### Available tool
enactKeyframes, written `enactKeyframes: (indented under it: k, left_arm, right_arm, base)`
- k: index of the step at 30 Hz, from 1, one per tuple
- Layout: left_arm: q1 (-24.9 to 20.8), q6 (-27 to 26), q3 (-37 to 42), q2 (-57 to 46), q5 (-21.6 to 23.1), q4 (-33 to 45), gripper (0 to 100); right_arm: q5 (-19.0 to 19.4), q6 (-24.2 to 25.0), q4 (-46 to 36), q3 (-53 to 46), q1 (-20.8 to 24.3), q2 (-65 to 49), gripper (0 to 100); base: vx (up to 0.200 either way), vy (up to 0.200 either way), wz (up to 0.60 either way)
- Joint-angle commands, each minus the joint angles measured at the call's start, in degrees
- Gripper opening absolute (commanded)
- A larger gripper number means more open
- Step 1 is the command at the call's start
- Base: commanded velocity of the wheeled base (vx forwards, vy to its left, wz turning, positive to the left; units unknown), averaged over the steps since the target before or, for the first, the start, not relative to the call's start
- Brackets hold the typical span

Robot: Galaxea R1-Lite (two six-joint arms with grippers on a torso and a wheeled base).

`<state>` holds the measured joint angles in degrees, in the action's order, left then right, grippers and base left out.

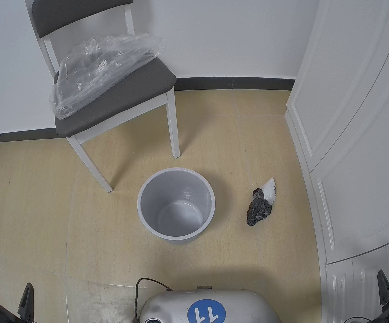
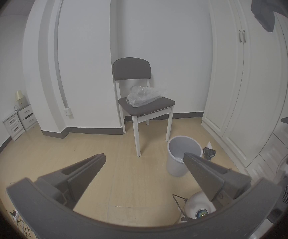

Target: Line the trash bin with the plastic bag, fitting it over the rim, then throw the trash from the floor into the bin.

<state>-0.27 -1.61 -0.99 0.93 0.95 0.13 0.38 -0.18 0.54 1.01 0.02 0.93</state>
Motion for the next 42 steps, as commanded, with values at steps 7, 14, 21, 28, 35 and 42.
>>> enactKeyframes:
  k: [7,14,21,28,35,42]
  left_arm:
    - [-0.1,0.6,1.0,-0.8,0.1,-0.2,100]
    - [0.1,-0.6,1.0,-0.8,1.0,-0.4,100]
    - [0.2,0.4,1.0,-0.8,0.9,-0.2,100]
    - [0.3,0.4,1.0,-0.8,0.1,-0.4,100]
    - [0.3,0.4,1.0,-0.8,0.0,-0.6,100]
    - [-0.1,9.6,-7.2,0.0,1.5,-11.6,100]
  right_arm:
    - [-0.6,2.4,0.1,-1.0,0.2,-0.9,100]
    - [-0.3,-0.8,0.1,-1.0,-0.1,-0.9,100]
    - [-0.7,1.4,0.2,-1.0,0.1,-0.9,100]
    - [-1.2,1.4,0.2,-1.0,0.0,-0.9,100]
    - [-1.3,1.1,0.3,-1.0,0.0,-0.9,100]
    - [-1.6,1.0,0.3,-1.0,0.0,-0.9,100]
  base:
    - [0.0,0.0,0.0]
    - [0.0,0.0,0.0]
    - [0.0,0.0,0.0]
    - [0.0,0.0,0.0]
    - [0.0,0.0,0.0]
    - [0.0,0.0,0.0]
